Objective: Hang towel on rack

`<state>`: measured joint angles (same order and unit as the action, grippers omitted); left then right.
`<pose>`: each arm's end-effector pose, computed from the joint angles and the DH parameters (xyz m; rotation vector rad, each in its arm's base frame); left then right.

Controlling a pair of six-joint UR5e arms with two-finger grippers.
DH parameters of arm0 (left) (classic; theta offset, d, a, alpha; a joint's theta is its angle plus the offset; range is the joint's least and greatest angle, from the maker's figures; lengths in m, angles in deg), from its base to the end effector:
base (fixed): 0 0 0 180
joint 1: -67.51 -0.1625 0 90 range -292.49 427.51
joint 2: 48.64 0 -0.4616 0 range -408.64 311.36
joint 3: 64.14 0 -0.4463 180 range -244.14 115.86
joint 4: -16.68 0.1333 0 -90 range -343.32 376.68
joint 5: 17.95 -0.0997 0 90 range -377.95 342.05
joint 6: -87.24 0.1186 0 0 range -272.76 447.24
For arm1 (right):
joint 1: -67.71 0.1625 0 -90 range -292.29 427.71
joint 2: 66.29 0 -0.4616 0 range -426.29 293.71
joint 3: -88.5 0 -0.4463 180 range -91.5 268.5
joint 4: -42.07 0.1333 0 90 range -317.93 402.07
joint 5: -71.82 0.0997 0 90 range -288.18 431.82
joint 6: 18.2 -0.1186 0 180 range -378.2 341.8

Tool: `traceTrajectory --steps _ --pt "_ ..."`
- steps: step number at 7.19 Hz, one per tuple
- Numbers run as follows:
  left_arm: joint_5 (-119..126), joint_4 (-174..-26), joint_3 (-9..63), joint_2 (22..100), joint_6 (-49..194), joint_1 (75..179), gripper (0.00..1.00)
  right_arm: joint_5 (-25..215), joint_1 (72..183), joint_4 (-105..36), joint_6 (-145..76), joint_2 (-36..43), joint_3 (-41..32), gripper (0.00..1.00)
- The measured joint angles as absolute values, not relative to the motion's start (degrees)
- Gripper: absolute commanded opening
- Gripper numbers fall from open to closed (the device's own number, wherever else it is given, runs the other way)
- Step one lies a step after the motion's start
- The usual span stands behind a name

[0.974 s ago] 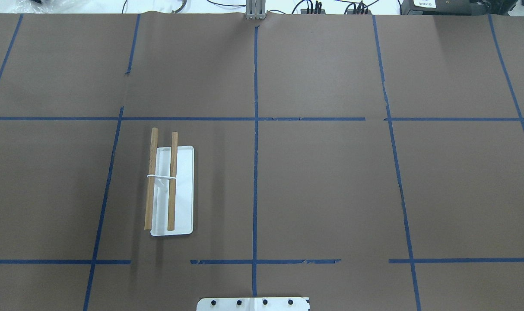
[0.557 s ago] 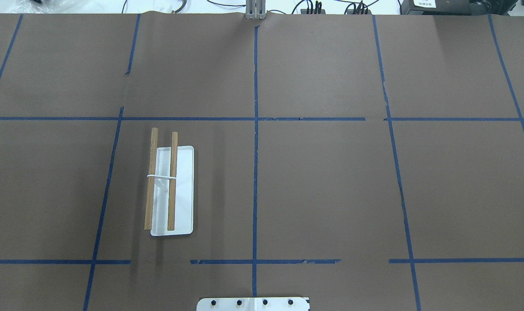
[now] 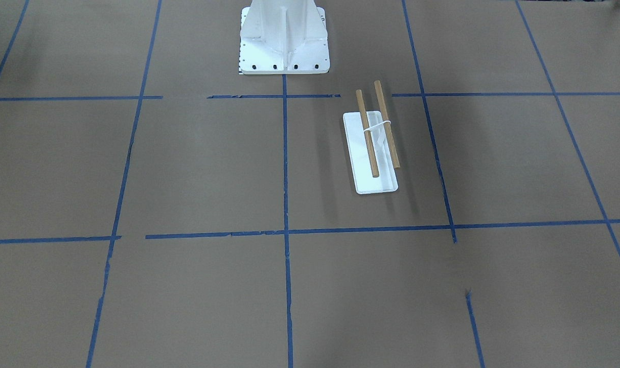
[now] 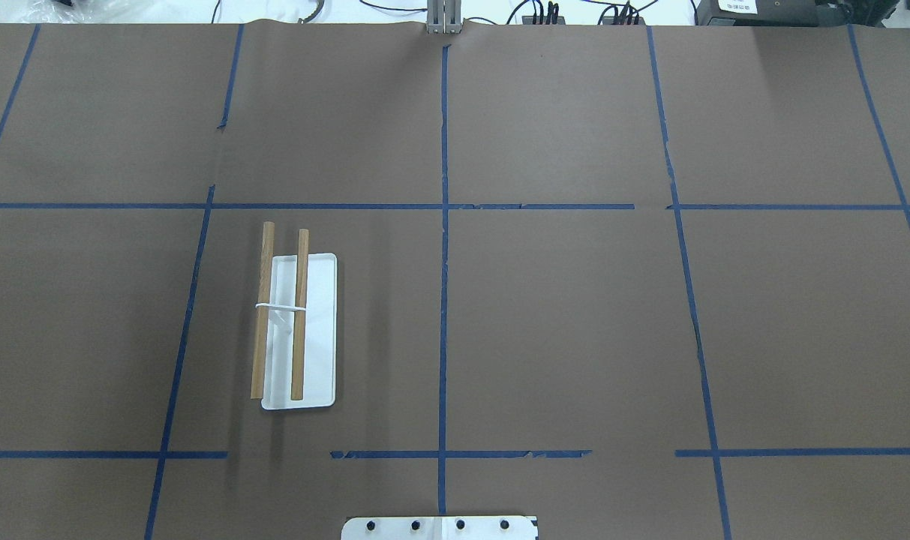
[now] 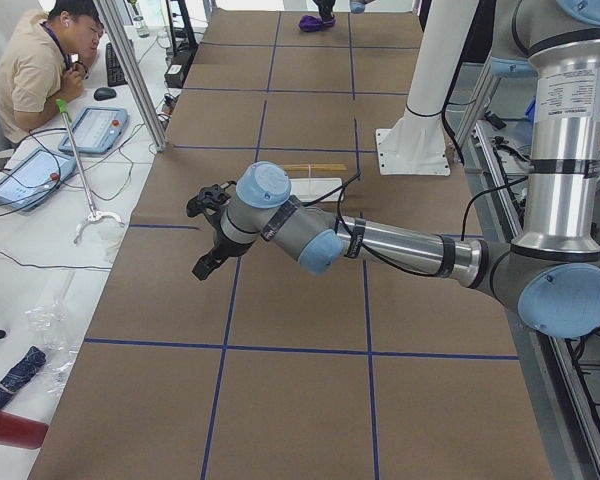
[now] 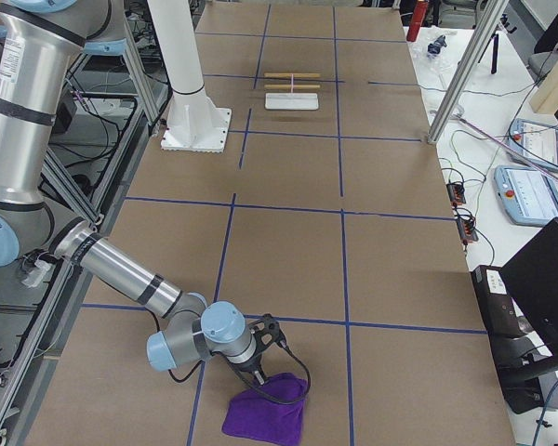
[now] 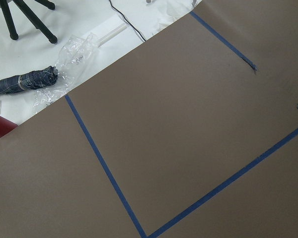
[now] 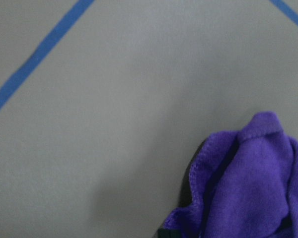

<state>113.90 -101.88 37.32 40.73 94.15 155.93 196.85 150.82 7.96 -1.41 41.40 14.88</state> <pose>-0.0385 -0.5677 0.5452 0.6908 0.6723 0.3874 0.0218 -0.3633 0.9054 0.4242 -0.5761 -0.5121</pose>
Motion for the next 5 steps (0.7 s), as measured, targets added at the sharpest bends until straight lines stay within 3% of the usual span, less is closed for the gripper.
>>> traceTrajectory --steps 2,5 --pt "113.9 -103.5 37.3 40.8 94.2 155.9 1.00 199.3 152.7 0.9 -1.4 41.5 5.8 0.00" --pt "114.2 -108.3 35.0 42.3 89.7 155.8 1.00 200.8 154.0 -32.9 -1.4 37.4 -21.7 0.00"
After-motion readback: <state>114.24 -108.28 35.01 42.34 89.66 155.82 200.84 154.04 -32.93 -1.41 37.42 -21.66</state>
